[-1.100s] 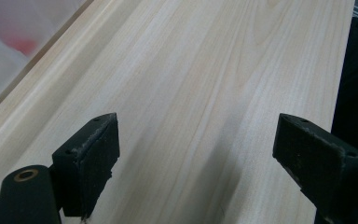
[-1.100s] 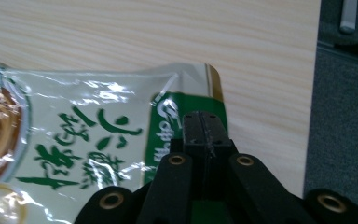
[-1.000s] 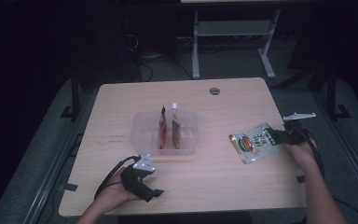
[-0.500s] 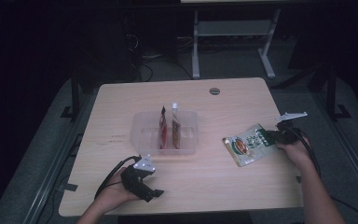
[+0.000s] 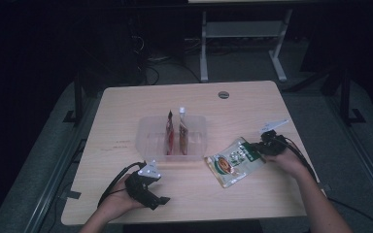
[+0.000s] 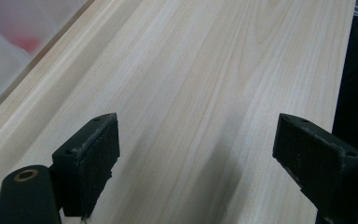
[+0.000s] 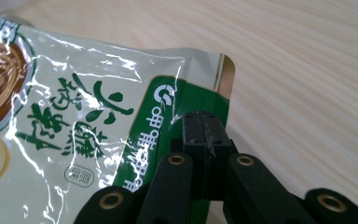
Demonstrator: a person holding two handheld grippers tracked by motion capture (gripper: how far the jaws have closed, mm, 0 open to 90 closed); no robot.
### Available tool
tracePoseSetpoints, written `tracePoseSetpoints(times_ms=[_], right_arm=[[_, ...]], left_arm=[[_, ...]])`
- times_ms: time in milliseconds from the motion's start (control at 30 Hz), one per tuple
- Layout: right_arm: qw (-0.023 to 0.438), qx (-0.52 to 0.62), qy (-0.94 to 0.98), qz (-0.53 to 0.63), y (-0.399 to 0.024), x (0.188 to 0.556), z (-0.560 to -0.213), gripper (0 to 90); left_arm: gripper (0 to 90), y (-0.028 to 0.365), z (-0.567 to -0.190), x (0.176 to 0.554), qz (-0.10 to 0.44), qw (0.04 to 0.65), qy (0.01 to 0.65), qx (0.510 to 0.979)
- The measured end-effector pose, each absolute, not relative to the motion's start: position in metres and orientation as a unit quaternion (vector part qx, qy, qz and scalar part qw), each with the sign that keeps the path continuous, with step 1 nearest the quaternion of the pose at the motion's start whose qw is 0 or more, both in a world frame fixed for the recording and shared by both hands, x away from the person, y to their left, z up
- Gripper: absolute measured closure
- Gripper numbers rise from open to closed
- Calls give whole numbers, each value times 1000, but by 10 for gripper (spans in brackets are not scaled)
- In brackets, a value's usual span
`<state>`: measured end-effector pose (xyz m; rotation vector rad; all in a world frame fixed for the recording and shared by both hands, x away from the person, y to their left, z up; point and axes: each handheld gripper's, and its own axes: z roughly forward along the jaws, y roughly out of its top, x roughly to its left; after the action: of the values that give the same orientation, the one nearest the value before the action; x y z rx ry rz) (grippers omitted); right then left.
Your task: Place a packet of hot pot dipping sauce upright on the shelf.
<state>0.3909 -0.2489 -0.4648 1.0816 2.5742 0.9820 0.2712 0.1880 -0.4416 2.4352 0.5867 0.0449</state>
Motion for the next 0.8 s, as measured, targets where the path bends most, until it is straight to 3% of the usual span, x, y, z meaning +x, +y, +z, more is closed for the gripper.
tracePoseSetpoints(times_ms=[800], right_arm=[[24, 194, 919, 343, -152, 353, -464, 897]], left_arm=[[146, 179, -438, 277, 36, 333, 215, 917]])
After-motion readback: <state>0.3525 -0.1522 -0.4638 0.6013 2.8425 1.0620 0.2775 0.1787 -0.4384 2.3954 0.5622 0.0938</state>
